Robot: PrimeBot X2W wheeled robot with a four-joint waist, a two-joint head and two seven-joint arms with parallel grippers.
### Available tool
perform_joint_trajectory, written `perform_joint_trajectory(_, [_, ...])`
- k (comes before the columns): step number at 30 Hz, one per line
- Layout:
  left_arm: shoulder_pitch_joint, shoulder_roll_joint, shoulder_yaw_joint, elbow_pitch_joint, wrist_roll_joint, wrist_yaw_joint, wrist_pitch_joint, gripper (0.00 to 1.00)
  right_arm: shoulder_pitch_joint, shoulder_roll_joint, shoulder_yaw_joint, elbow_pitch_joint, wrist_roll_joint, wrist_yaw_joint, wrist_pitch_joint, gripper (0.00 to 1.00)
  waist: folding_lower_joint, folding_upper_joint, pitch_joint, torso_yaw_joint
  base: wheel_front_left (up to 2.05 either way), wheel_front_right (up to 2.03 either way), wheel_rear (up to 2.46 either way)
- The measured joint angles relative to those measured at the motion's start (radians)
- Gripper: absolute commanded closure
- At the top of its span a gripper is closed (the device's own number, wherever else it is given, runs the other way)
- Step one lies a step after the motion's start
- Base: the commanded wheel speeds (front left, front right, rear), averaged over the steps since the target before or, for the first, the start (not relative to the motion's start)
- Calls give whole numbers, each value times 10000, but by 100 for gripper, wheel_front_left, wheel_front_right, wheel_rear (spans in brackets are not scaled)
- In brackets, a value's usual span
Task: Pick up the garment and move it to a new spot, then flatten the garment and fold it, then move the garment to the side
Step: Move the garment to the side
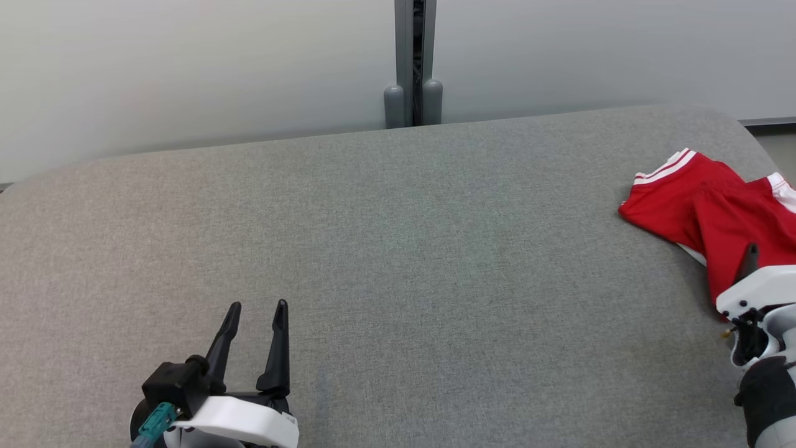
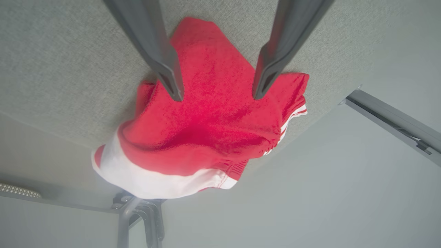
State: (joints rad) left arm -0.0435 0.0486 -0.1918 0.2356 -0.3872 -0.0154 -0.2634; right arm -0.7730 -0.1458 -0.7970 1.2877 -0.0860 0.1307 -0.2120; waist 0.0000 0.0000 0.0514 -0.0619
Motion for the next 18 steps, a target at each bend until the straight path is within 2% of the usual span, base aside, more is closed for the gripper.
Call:
perform_joint_trajectory(4, [105,4,305,-192,29,42,2,0,-74,349,871,-219,441,0,-286,0,0,0,-236,-122,0,0,0])
perform_joint_trajectory(9, [123,2,750,-579,82,113,2,0,79,652,2491,-1402,1306,0,-456,0,0,0,-416,-170,0,0,0])
perform_joint_trajectory(18, [120,4,1260,-1256,161,228,0,0,2372,740,5956,-5697,3327,0,-485,0,0,0,-542,-52,0,0,0])
